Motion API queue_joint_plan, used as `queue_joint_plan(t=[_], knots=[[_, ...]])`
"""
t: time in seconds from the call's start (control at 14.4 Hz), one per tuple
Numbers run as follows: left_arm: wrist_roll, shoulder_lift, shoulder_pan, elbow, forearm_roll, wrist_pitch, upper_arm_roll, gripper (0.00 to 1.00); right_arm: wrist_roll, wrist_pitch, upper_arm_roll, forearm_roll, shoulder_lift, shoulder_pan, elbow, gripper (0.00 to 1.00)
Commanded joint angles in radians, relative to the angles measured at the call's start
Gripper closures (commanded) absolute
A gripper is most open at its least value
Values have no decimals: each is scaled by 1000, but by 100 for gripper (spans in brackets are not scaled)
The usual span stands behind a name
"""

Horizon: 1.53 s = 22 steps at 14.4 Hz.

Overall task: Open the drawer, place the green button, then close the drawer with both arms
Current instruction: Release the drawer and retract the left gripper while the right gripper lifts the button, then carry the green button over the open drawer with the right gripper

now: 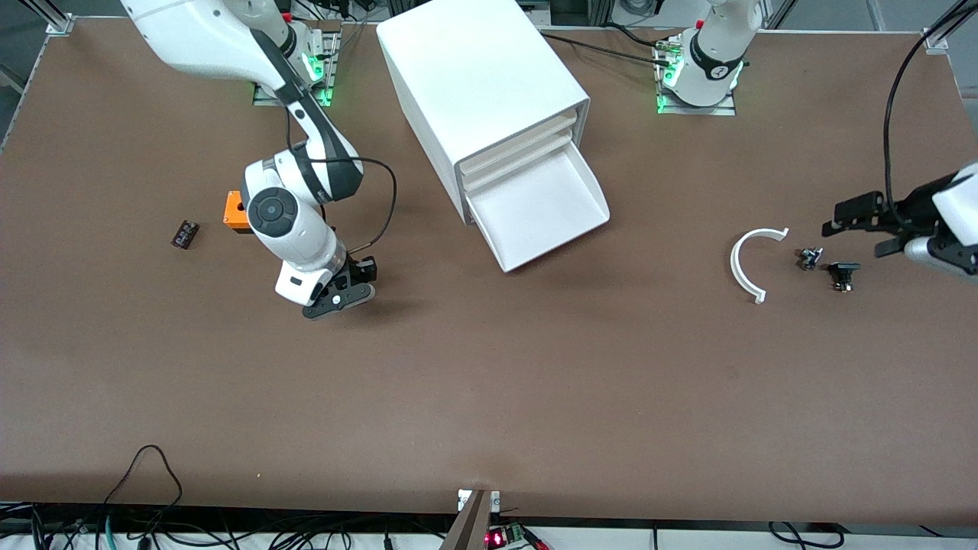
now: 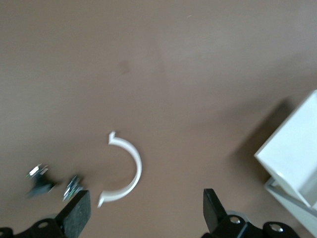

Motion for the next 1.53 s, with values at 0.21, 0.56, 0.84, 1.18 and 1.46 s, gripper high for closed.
queue_joint_plan(t=[0.21, 0.56, 0.84, 1.18, 1.46], knots=[[-156, -80, -99, -9, 107, -45, 87, 0, -21, -167, 67, 3, -32, 25, 250, 71], [-199, -82, -98, -11, 107, -45, 102, 0, -165, -168, 96, 3, -7, 134, 364, 71], [-185, -79, -101, 0, 105, -44, 108, 0, -487, -171, 162, 11, 62, 189, 416, 70], [-186, -77, -101, 3, 101, -41, 108, 0, -666, -172, 190, 5, 142, 284, 471, 70], [-185, -77, -99, 4, 99, -39, 108, 0, -824, -252, 185, -1, 159, 366, 479, 70]])
